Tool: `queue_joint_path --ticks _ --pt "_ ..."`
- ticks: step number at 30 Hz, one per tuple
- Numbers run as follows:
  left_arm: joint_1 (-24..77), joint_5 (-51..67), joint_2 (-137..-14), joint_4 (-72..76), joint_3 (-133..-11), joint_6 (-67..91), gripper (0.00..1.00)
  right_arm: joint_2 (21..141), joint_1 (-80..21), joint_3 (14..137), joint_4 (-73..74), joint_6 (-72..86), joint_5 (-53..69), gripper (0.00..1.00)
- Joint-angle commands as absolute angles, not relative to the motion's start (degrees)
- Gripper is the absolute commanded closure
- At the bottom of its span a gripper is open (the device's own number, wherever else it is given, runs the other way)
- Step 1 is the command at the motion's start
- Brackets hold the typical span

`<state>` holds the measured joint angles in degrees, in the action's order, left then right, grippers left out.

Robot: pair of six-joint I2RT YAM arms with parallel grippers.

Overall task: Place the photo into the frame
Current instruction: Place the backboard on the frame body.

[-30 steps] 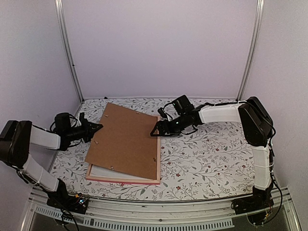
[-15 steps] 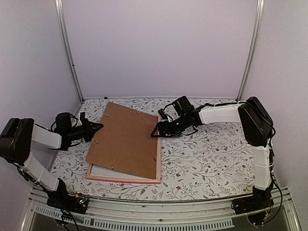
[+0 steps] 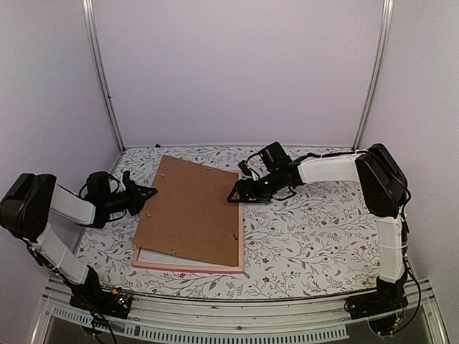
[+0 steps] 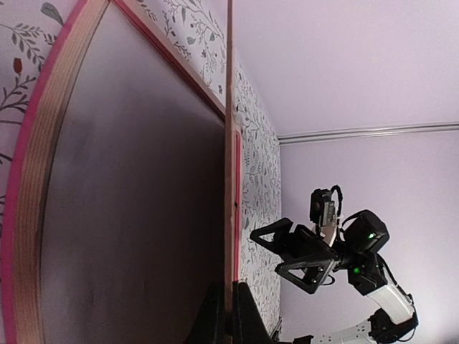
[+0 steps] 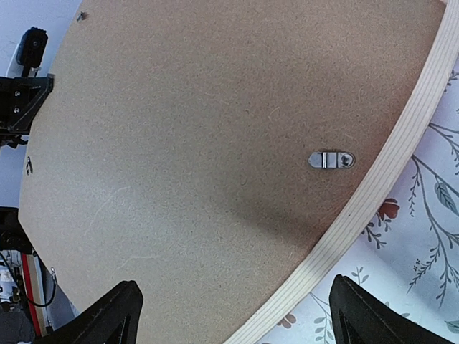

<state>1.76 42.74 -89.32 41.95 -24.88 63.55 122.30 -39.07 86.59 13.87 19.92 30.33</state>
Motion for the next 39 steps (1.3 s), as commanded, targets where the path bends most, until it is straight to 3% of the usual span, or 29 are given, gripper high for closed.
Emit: queue_joint_path --ticks 1,12,23,35,39 --pt "3.21 42.95 -89.77 43.08 -23.99 62.99 0.98 119.33 -38.44 85.9 14.12 20.09 28.99 0.06" --pt "3.6 40.49 -87.27 36.49 -24.13 59.02 0.85 117.74 -37.18 85.99 14.4 20.34 26.24 0.05" --pt "4.28 40.22 -88.23 31.95 -26.04 55.52 0.54 117.33 -37.0 85.92 14.39 20.74 25.3 0.05" --pt "7.18 39.02 -90.23 22.84 -31.27 48.86 0.45 117.95 -36.92 85.53 14.41 20.53 25.25 0.05" --pt "8.98 35.29 -89.46 15.1 -34.44 44.85 0.38 118.04 -36.94 85.26 14.39 20.49 25.22 0.05"
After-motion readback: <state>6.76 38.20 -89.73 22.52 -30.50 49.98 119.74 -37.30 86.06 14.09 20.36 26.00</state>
